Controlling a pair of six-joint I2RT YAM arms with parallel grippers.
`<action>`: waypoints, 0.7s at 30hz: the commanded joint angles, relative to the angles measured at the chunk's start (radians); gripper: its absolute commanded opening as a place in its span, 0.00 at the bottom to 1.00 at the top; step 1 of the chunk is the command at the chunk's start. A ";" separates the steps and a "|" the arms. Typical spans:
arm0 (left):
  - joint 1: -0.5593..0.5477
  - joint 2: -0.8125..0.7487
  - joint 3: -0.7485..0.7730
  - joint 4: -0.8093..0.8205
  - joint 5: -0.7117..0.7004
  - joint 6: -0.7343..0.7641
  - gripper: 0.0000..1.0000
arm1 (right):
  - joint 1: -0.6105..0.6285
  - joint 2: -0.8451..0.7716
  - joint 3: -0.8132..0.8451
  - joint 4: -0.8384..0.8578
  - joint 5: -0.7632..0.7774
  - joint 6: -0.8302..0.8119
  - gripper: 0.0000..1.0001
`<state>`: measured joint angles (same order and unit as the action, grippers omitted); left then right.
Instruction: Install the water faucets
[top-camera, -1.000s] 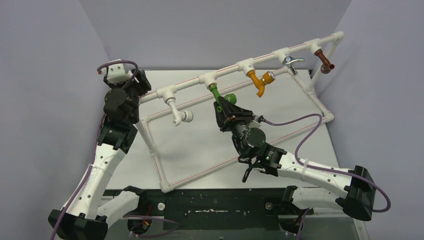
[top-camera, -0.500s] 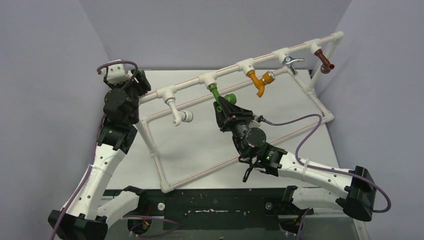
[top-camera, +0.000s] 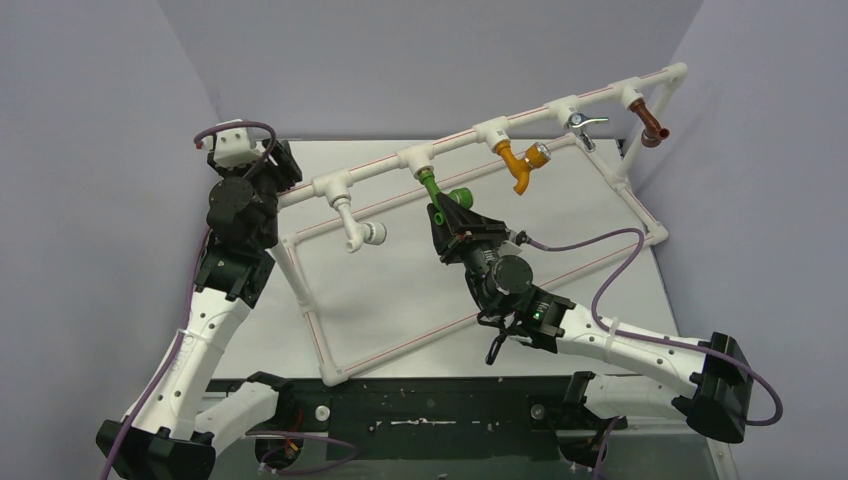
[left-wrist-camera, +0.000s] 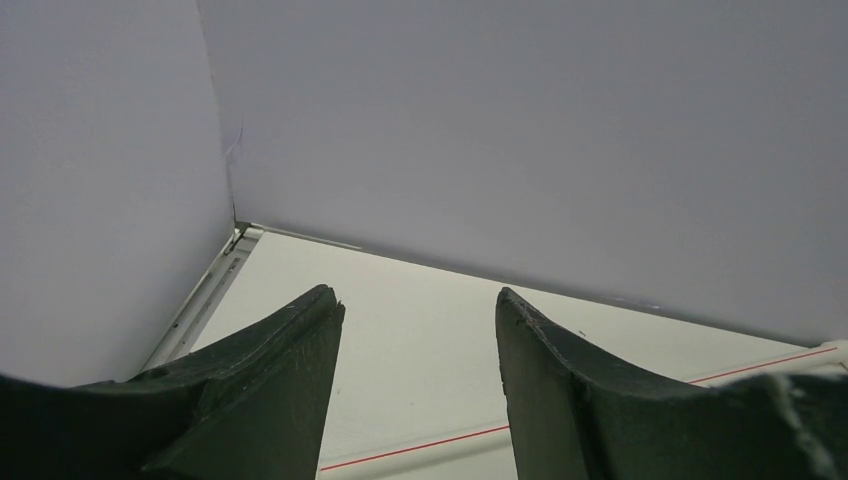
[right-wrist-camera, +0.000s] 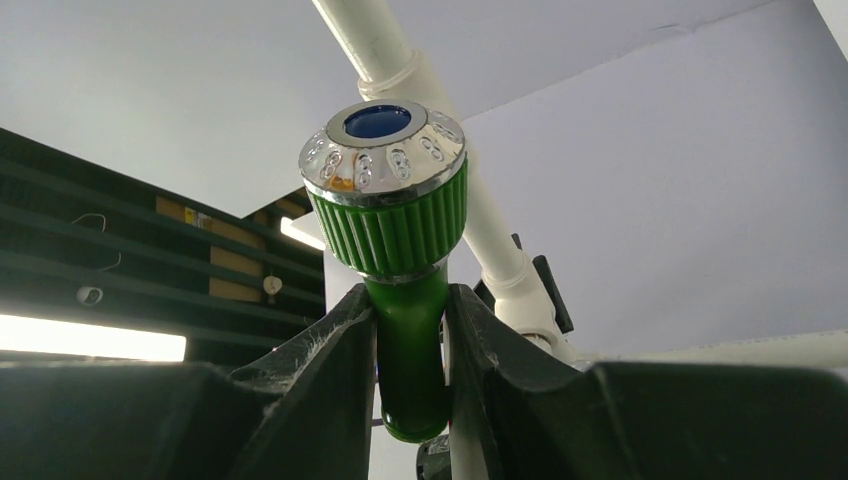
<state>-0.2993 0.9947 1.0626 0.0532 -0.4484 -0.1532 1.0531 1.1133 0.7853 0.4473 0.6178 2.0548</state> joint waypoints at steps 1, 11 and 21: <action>-0.020 -0.022 -0.069 -0.282 -0.007 0.007 0.56 | -0.043 0.020 0.004 -0.100 0.041 0.043 0.20; -0.020 -0.019 -0.069 -0.282 -0.003 0.008 0.55 | -0.043 0.022 0.008 -0.072 0.033 0.021 0.43; -0.020 -0.020 -0.069 -0.282 -0.005 0.008 0.55 | -0.041 0.011 -0.009 -0.010 0.015 -0.041 0.59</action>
<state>-0.3088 0.9760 1.0580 0.0330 -0.4450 -0.1539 1.0317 1.1183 0.7853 0.4221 0.6033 2.0502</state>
